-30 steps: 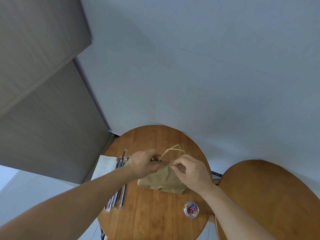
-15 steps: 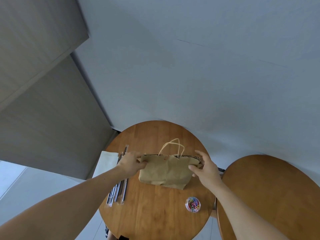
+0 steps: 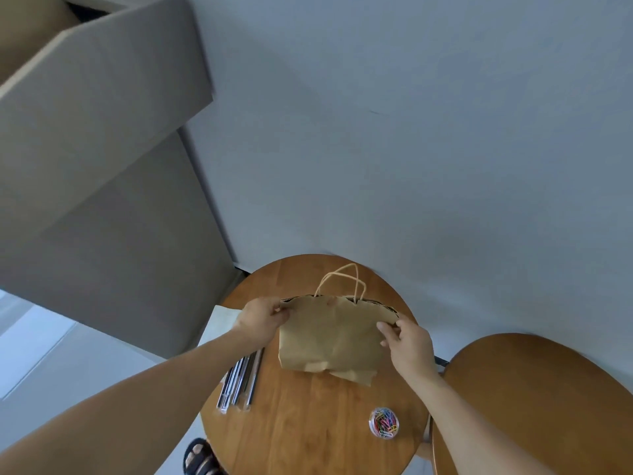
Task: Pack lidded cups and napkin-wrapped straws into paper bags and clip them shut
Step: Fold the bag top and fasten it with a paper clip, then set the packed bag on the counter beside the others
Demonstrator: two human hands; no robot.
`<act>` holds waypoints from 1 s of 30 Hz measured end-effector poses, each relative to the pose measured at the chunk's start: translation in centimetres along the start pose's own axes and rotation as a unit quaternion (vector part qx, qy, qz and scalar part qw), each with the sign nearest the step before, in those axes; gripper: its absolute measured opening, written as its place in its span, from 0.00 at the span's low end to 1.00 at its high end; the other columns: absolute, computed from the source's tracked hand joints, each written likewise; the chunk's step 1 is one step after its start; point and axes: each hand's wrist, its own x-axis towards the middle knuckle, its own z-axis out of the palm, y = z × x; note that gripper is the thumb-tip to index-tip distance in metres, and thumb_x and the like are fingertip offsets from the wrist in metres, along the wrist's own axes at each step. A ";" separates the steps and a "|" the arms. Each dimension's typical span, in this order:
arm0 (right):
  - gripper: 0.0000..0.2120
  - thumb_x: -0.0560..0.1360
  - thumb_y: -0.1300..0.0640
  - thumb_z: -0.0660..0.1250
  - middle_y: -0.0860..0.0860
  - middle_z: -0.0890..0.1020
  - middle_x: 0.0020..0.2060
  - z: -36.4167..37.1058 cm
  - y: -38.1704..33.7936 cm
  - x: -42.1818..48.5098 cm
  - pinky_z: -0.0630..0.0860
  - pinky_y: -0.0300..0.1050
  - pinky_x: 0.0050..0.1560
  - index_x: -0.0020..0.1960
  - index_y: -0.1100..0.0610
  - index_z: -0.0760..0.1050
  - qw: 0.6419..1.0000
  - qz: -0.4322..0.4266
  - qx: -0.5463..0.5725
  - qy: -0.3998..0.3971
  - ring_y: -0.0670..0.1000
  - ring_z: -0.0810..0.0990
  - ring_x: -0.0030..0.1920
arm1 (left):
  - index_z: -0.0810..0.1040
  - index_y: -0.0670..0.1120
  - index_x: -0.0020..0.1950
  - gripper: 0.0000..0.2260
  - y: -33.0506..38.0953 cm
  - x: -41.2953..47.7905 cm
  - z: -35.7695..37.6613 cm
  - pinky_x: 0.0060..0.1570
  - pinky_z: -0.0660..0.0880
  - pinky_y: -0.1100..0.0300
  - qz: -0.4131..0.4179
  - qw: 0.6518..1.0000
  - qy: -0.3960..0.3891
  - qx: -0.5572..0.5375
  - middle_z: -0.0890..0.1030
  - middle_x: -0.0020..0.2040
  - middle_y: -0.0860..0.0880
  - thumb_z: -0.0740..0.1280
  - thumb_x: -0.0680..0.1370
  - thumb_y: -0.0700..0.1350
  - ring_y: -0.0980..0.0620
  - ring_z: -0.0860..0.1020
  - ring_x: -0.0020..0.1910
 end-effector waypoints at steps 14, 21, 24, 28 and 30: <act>0.05 0.80 0.56 0.66 0.54 0.80 0.30 -5.6 -22.5 -1.3 0.73 0.34 0.26 0.47 0.57 0.76 0.918 -0.019 0.311 0.246 0.42 0.77 0.25 | 0.81 0.51 0.43 0.05 7.0 -5.7 -15.7 0.30 0.73 0.69 0.134 0.937 0.166 -0.277 0.83 0.35 0.56 0.69 0.79 0.48 0.63 0.78 0.31; 0.04 0.80 0.53 0.66 0.54 0.81 0.37 -8.4 -33.8 -3.0 0.76 0.41 0.33 0.46 0.49 0.75 0.889 -0.106 0.318 0.311 0.40 0.78 0.26 | 0.82 0.52 0.44 0.06 8.4 -10.7 -24.8 0.36 0.77 0.64 0.225 0.892 0.228 -0.318 0.85 0.39 0.55 0.69 0.79 0.51 0.58 0.82 0.37; 0.06 0.80 0.52 0.66 0.52 0.81 0.40 -9.4 -38.2 -3.1 0.74 0.37 0.36 0.53 0.54 0.76 0.881 -0.142 0.313 0.324 0.39 0.77 0.27 | 0.82 0.53 0.42 0.07 9.2 -13.0 -28.5 0.33 0.75 0.67 0.252 0.868 0.275 -0.326 0.85 0.38 0.53 0.69 0.79 0.50 0.60 0.79 0.33; 0.01 0.79 0.53 0.67 0.47 0.81 0.41 -11.0 -43.9 -3.2 0.74 0.39 0.39 0.50 0.48 0.77 0.863 -0.202 0.338 0.317 0.40 0.77 0.26 | 0.82 0.51 0.42 0.07 10.7 -16.4 -32.8 0.36 0.79 0.62 0.278 0.831 0.331 -0.351 0.85 0.38 0.52 0.69 0.79 0.49 0.58 0.80 0.35; 0.03 0.78 0.53 0.67 0.43 0.81 0.41 -11.9 -46.9 -3.2 0.75 0.42 0.39 0.48 0.45 0.75 0.854 -0.237 0.346 0.308 0.40 0.77 0.27 | 0.82 0.51 0.41 0.07 11.2 -18.0 -35.1 0.33 0.76 0.65 0.286 0.811 0.376 -0.345 0.85 0.36 0.55 0.70 0.78 0.49 0.60 0.80 0.33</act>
